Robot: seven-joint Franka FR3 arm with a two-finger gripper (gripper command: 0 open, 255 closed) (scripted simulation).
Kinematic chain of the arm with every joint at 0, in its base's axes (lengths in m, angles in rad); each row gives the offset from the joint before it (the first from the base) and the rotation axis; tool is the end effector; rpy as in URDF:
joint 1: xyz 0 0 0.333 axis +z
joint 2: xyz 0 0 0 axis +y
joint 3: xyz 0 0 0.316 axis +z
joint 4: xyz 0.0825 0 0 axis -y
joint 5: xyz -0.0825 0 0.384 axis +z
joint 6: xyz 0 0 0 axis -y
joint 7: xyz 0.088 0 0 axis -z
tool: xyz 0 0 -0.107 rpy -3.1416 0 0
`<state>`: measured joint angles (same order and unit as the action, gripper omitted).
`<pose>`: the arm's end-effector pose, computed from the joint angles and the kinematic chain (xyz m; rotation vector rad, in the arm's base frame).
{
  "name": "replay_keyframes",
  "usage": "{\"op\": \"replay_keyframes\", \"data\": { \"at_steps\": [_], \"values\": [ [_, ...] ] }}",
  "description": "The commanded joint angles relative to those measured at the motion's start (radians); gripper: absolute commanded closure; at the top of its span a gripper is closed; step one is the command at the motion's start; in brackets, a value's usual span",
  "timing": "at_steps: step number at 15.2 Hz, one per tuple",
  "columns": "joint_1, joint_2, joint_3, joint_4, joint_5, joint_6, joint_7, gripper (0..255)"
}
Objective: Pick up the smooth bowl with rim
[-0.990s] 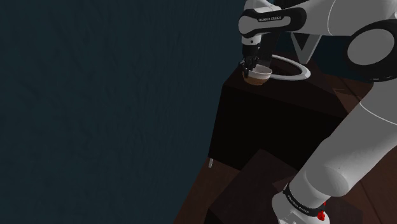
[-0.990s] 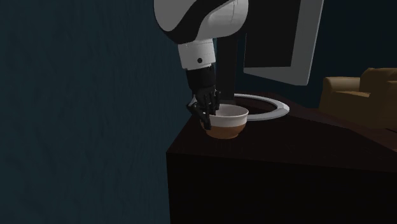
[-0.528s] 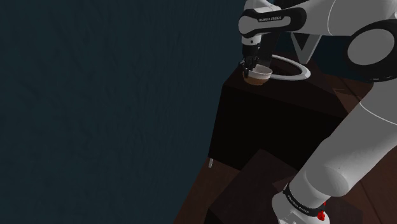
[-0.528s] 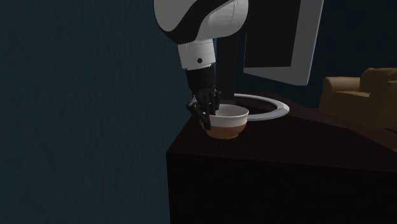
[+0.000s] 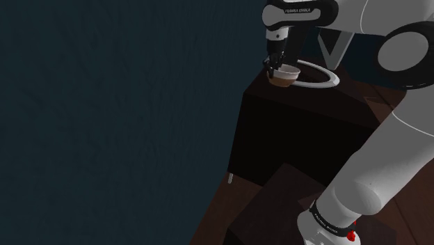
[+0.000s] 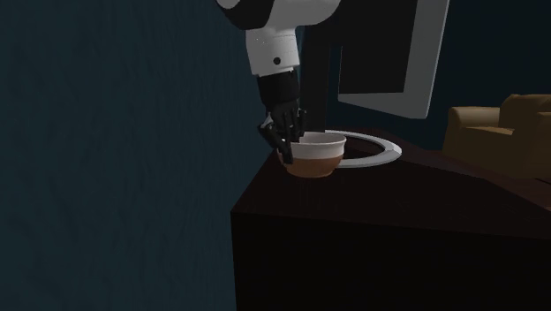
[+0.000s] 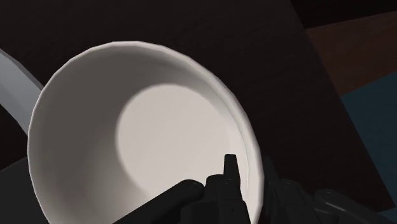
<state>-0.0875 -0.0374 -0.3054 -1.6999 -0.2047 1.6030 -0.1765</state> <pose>0.4922 -0.2299 0.5878 2.9534 -0.3008 -0.1679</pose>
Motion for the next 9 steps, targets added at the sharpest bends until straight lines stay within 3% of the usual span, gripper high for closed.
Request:
{"op": "replay_keyframes", "data": {
  "at_steps": [1,9],
  "values": [
    [0.000,0.003,0.000,0.030,0.001,-0.027,-0.006,255],
    [-0.001,0.024,-0.001,0.138,0.006,-0.112,-0.025,255]
  ]
}}
